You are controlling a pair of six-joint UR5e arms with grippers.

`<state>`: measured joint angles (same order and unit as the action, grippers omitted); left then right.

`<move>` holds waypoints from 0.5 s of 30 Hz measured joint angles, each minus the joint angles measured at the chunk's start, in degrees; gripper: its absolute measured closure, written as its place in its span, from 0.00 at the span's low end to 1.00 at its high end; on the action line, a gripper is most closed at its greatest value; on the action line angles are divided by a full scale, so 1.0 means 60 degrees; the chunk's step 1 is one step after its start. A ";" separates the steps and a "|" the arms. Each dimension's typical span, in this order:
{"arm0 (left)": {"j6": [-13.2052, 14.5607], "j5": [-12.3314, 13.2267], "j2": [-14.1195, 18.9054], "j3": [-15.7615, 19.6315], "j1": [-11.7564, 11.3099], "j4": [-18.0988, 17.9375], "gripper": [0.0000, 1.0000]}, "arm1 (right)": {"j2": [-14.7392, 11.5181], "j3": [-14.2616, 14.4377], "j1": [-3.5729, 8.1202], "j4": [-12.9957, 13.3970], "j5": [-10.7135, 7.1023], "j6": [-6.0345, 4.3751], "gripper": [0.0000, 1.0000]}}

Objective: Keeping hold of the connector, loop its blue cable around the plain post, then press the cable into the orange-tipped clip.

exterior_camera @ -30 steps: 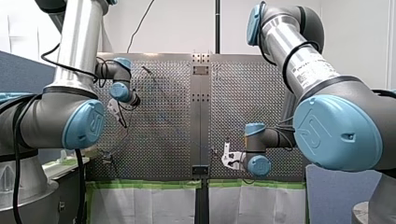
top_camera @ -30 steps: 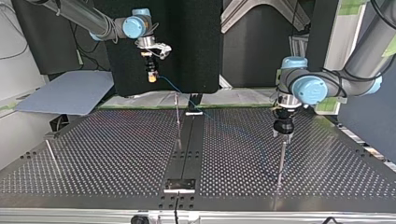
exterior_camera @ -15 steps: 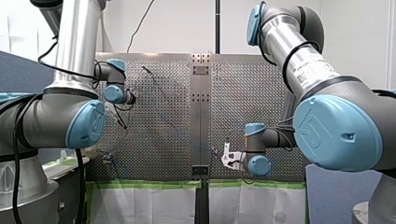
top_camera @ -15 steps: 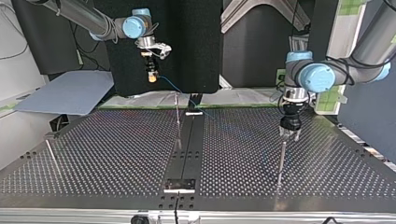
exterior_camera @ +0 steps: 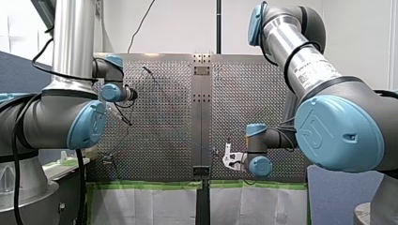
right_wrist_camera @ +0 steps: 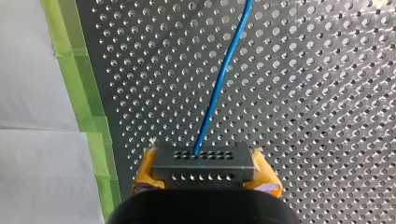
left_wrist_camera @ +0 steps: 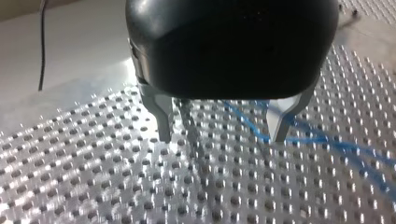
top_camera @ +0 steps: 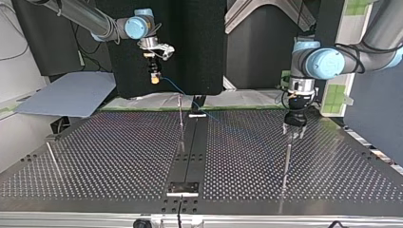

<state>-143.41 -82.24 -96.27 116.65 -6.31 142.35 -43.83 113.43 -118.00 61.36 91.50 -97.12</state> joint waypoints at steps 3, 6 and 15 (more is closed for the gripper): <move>-0.0229 0.0035 0.0226 0.0189 0.0031 -0.0004 0.01 | 0.0000 0.0000 0.0000 0.0000 0.0000 -0.0002 0.98; -0.0459 0.0061 0.0408 0.0325 0.0068 0.0019 0.01 | 0.0000 -0.0001 0.0000 0.0005 0.0000 -0.0008 0.98; -0.0517 0.0399 0.0865 0.0622 0.0127 0.0144 0.01 | 0.0000 0.0000 0.0000 0.0052 0.0000 -0.0017 0.98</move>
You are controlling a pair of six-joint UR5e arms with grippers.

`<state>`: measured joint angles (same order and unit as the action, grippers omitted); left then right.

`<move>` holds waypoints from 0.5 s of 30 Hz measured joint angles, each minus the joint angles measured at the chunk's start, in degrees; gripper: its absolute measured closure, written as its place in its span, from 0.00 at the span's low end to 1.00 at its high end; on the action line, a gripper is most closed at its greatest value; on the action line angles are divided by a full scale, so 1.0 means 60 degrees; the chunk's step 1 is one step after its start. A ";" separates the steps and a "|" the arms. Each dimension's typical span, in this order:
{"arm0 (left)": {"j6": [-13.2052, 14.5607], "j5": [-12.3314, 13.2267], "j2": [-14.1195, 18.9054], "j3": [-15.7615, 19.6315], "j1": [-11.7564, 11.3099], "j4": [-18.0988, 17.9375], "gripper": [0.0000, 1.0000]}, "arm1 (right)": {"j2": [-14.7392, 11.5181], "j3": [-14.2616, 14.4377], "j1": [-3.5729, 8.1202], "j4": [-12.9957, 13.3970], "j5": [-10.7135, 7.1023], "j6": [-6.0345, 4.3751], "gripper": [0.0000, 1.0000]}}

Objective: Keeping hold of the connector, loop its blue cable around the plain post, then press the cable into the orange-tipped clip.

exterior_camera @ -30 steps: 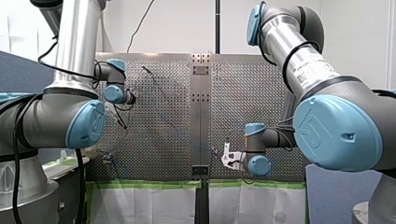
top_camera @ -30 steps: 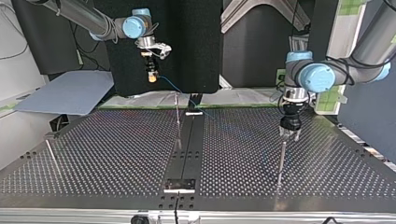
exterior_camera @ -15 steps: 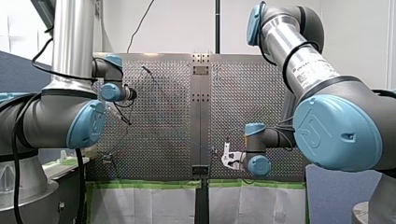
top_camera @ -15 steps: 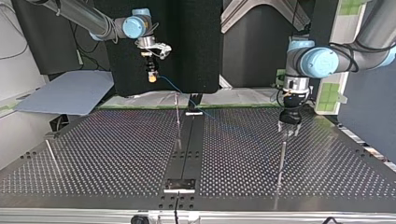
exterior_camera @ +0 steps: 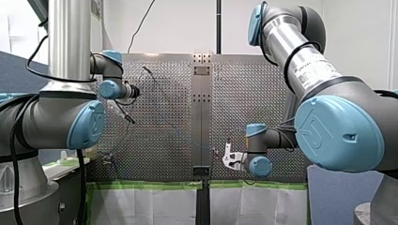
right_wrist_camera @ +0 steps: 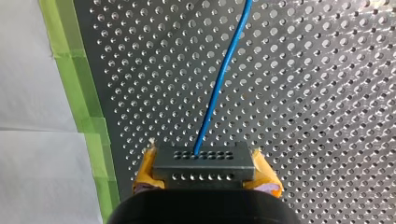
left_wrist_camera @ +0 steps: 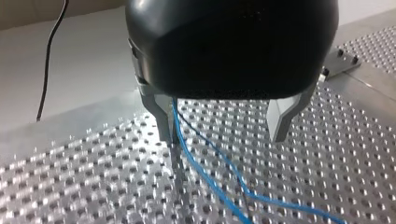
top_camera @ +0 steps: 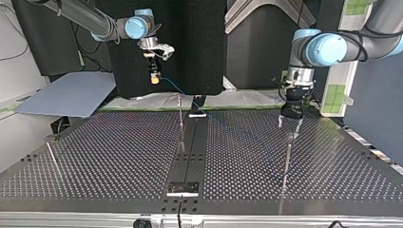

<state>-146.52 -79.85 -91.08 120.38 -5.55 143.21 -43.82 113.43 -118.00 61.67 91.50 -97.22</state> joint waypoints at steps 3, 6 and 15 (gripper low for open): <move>0.0178 -0.0118 0.0243 0.0057 -0.0036 0.0185 0.01 | 0.0000 0.0001 0.0000 0.0004 0.0000 0.0000 0.98; 0.0428 -0.0352 0.0511 0.0060 -0.0084 0.0439 0.01 | 0.0000 0.0000 0.0000 0.0001 0.0000 0.0000 0.98; 0.1294 -0.0872 0.1385 -0.0539 -0.0090 0.1305 0.01 | 0.0000 -0.0024 0.0001 -0.0017 0.0000 -0.0006 0.98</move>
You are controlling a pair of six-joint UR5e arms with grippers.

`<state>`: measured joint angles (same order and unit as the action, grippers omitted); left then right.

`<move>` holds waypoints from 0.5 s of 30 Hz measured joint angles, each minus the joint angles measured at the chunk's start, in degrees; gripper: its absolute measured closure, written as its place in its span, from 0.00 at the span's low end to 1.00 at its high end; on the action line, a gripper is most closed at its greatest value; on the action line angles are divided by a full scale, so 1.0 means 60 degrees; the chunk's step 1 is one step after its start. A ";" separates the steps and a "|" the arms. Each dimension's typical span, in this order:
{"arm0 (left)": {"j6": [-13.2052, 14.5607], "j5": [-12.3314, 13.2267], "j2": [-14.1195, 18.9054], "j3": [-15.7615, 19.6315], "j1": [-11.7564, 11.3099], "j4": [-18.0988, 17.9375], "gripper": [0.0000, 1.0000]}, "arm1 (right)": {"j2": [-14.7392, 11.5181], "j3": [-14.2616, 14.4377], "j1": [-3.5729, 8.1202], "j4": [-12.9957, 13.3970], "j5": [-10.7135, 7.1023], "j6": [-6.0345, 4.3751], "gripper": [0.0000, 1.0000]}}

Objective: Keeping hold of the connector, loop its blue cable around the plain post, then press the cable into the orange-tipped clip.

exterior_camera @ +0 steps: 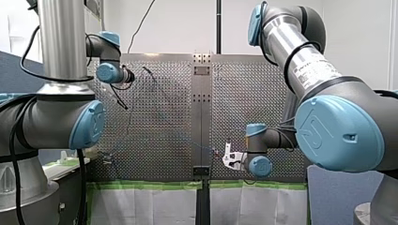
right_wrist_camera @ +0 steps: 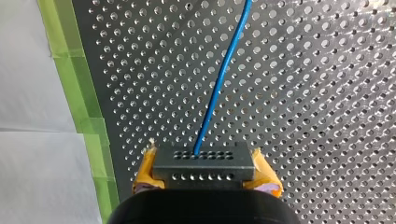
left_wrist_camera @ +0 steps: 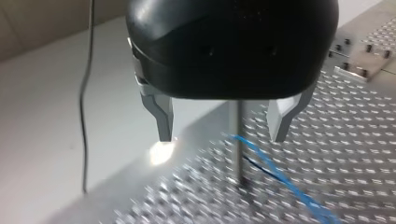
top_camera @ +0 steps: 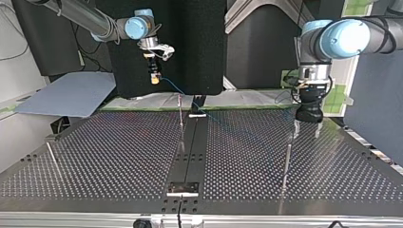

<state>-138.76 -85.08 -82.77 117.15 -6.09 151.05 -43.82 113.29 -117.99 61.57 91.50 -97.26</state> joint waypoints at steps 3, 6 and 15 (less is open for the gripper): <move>0.0258 -0.0228 0.0257 -0.0253 0.0030 0.0255 0.01 | 0.0000 -0.0014 0.0000 -0.0024 0.0000 -0.0004 0.98; 0.0537 -0.0499 0.0535 -0.0530 0.0067 0.0532 0.01 | 0.0000 -0.0018 0.0000 -0.0024 0.0000 -0.0011 0.98; 0.1312 -0.1272 0.1310 -0.1306 0.0327 0.1308 0.01 | 0.0000 -0.0123 0.0005 -0.0096 -0.0023 -0.0064 0.98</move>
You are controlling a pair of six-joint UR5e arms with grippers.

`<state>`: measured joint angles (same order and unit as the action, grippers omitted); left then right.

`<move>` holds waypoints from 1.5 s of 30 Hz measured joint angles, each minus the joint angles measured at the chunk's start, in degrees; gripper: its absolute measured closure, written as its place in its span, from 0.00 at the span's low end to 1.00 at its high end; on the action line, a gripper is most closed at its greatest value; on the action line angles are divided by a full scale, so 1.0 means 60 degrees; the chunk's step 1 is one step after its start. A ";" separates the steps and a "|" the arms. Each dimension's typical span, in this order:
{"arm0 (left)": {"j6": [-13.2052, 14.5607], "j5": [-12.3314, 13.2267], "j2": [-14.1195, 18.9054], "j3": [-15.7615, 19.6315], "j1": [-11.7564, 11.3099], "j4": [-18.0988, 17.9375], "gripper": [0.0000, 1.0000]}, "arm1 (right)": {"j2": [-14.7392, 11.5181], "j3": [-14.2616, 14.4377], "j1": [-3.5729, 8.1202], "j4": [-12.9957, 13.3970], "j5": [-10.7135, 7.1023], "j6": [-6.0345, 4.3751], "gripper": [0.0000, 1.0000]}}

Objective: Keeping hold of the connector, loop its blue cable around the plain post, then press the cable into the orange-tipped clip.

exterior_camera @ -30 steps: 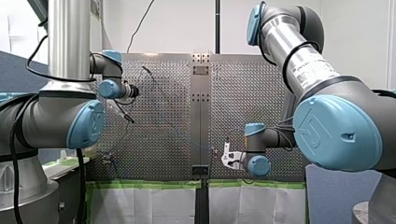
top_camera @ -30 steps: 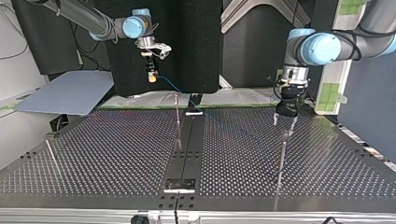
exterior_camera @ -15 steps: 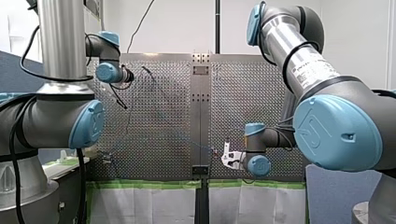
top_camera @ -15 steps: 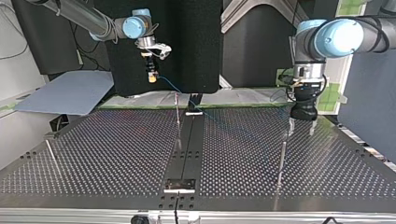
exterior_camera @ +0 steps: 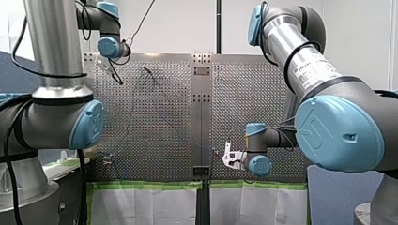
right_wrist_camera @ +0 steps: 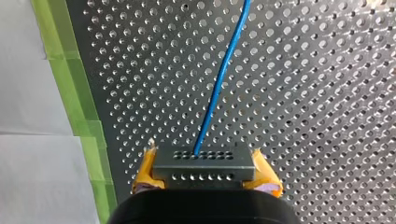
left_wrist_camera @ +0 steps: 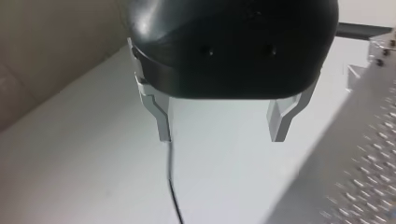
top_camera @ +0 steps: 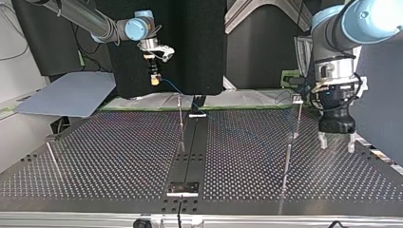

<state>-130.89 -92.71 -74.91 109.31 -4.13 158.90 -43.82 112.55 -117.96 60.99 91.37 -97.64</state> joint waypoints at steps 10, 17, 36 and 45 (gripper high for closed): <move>0.0850 -0.0848 -0.0150 -0.0850 0.0814 0.0852 0.01 | 0.0000 -0.0019 -0.0020 -0.0057 -0.0148 -0.0003 0.98; 0.1451 -0.1450 -0.0739 -0.1451 0.1415 0.1453 0.01 | 0.0000 -0.0043 -0.0040 -0.0101 -0.0233 -0.0003 0.98; 0.3167 -0.3167 -0.1581 -0.3112 0.3105 0.3169 0.01 | 0.0000 -0.0046 -0.0068 -0.0221 -0.0241 -0.0055 0.98; 0.3959 -0.3958 -0.2094 -0.2960 0.3084 0.3956 0.01 | 0.0000 -0.0045 -0.0068 -0.0220 -0.0242 -0.0062 0.98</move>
<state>-107.13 -116.46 -87.47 91.55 14.38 182.63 -43.82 112.29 -118.37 59.67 89.92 -98.02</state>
